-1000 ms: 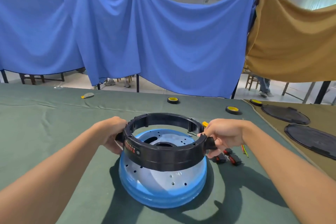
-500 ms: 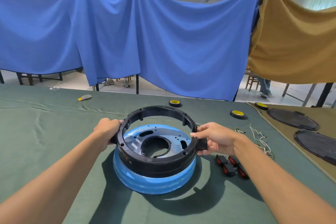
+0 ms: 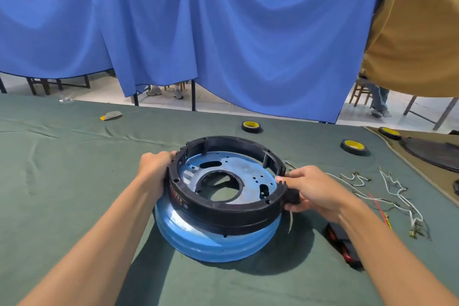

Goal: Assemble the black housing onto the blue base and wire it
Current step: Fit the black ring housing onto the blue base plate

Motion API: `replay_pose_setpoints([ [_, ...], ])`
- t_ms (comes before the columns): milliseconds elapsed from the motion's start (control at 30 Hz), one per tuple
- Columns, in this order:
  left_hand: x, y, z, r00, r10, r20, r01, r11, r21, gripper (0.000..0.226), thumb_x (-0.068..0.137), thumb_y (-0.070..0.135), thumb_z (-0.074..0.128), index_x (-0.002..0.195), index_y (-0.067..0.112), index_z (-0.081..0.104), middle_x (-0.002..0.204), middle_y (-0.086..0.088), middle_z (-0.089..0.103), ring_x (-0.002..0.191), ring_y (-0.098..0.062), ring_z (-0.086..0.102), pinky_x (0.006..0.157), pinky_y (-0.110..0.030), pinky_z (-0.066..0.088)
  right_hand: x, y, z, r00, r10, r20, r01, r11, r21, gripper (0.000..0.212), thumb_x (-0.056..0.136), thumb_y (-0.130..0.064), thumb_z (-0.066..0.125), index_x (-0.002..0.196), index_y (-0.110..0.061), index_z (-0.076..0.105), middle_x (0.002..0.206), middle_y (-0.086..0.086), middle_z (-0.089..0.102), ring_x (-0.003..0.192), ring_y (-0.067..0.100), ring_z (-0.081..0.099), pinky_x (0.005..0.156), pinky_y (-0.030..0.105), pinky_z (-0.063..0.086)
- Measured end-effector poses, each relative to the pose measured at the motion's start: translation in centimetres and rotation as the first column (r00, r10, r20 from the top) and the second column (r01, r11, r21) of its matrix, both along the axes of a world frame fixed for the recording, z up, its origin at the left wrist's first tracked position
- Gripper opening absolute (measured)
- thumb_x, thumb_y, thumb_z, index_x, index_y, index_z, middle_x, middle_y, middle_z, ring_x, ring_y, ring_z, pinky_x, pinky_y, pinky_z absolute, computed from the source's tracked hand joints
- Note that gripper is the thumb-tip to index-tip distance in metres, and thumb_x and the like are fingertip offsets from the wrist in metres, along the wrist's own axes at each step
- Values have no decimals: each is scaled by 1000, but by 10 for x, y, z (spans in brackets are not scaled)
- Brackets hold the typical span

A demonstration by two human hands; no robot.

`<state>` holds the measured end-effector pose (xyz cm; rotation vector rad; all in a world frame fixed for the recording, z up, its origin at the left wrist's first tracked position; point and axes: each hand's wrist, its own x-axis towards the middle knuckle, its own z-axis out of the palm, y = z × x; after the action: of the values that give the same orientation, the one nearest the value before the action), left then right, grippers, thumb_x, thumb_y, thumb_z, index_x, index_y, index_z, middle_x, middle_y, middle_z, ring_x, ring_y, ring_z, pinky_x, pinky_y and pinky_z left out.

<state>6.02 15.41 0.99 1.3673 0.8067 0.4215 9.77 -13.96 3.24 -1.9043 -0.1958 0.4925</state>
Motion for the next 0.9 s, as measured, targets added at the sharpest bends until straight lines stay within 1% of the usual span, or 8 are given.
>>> replay_pose_setpoints([
  [67,4,-5,0,1000,-9,27,10,999,-43,19,89,0,61,70,1,60,53,-8,60,46,-22,57,49,-27,47,3,-2,1,1000,-2,21,2,999,-36,27,97,-20,59,102,5,68,100,24,71,81,28,72,65,33,60],
  [167,7,-12,1,998,-23,53,27,998,-61,25,88,-3,62,64,1,57,37,-2,55,29,-15,51,34,-18,40,2,-6,5,999,21,30,-19,998,-63,27,98,-22,57,100,2,70,91,18,74,76,24,72,64,31,59],
  [267,9,-14,2,998,-42,49,43,999,-28,30,90,-2,63,61,1,53,32,-1,50,24,-13,46,29,-15,35,2,-7,6,999,36,3,-36,998,-48,25,98,-20,57,98,1,70,88,14,75,71,19,71,66,32,59],
  [467,15,-6,-3,995,-94,18,92,993,79,34,93,8,63,64,7,47,32,1,45,26,-13,40,42,-23,39,3,-6,7,997,-11,-81,9,1000,-24,24,95,-14,61,100,9,65,91,18,75,86,27,73,67,37,61],
  [633,15,-2,-5,993,-104,48,98,988,119,28,91,15,69,69,5,55,54,-9,51,47,-21,45,55,-31,43,-3,-3,9,995,-36,-96,33,999,-31,28,94,-12,59,104,14,61,89,17,75,82,25,74,64,34,60],
  [700,13,-1,-6,990,-129,54,121,983,138,33,90,20,71,65,6,54,54,-8,52,48,-22,44,56,-31,42,-7,-1,10,994,-63,-91,61,998,-26,29,93,-11,59,102,16,61,91,19,74,84,26,73,64,35,60],
  [800,9,1,-7,983,-166,76,154,977,145,37,90,26,71,64,4,55,53,-8,53,49,-22,46,59,-32,42,-15,2,11,992,-96,-86,93,995,-42,27,86,-9,63,96,16,65,91,22,73,84,29,73,72,41,62],
  [900,6,3,-8,970,-219,108,211,974,80,36,93,31,67,78,-1,62,65,-15,61,56,-26,56,64,-35,49,-21,4,12,991,-117,-64,113,992,-59,28,82,-9,63,95,17,65,93,27,72,89,33,72,78,45,60],
])
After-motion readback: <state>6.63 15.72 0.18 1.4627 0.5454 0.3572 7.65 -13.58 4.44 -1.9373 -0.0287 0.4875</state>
